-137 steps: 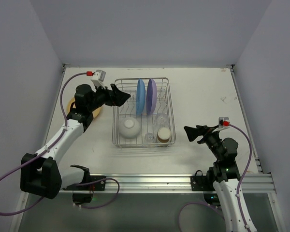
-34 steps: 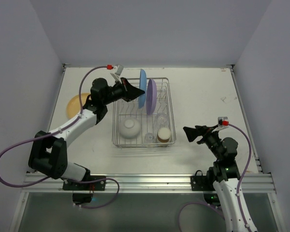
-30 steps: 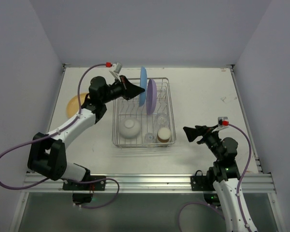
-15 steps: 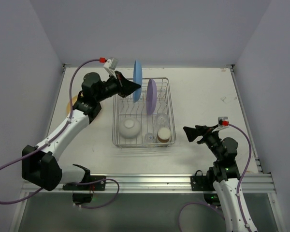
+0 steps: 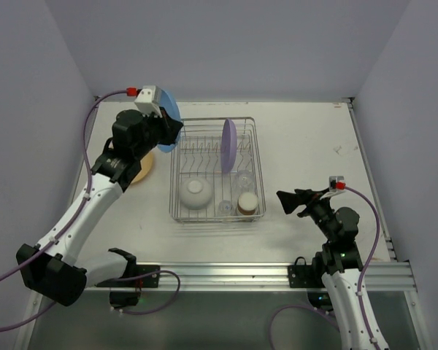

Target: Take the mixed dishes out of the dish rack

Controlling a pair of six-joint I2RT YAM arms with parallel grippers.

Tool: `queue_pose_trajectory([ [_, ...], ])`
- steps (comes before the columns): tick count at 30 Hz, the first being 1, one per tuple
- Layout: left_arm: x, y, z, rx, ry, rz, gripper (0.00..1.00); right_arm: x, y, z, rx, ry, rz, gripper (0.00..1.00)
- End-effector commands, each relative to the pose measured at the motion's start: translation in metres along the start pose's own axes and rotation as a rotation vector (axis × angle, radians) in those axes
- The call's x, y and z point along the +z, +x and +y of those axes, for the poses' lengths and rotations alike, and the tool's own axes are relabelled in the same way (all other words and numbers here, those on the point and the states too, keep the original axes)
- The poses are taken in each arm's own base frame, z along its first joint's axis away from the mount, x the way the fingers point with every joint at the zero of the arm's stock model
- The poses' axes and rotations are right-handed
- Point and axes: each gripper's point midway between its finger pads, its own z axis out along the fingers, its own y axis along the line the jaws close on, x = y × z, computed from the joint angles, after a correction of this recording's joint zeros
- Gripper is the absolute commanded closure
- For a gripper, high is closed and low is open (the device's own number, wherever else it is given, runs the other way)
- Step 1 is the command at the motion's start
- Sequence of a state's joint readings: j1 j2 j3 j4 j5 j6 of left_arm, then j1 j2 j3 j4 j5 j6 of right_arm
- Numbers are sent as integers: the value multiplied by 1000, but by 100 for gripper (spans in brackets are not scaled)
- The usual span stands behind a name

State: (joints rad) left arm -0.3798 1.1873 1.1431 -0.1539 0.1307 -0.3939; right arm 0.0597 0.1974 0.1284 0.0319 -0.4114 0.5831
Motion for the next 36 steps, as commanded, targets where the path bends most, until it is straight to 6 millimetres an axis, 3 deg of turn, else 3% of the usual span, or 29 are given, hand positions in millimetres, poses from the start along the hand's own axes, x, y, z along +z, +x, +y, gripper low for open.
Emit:
queue_pose_trajectory([
  [1, -18, -30, 29, 60, -182, -88, 100, 2, -7, 7, -18, -30, -21, 1],
  [7, -27, -30, 61, 100, -359, -83, 100, 2, -8, 7, -18, -30, -21, 1],
  [13, -41, -36, 114, 193, -650, -36, 100, 2, -8, 6, -19, -29, -20, 1],
  [25, -17, -12, 155, 195, -705, 112, 100, 2, -7, 7, -17, -32, -16, 1],
  [31, -6, -5, 164, 194, -710, 151, 100, 2, -7, 6, -17, -31, -17, 1],
  [36, 5, 16, 174, 191, -727, 221, 100, 2, -7, 7, -16, -32, -16, 1],
])
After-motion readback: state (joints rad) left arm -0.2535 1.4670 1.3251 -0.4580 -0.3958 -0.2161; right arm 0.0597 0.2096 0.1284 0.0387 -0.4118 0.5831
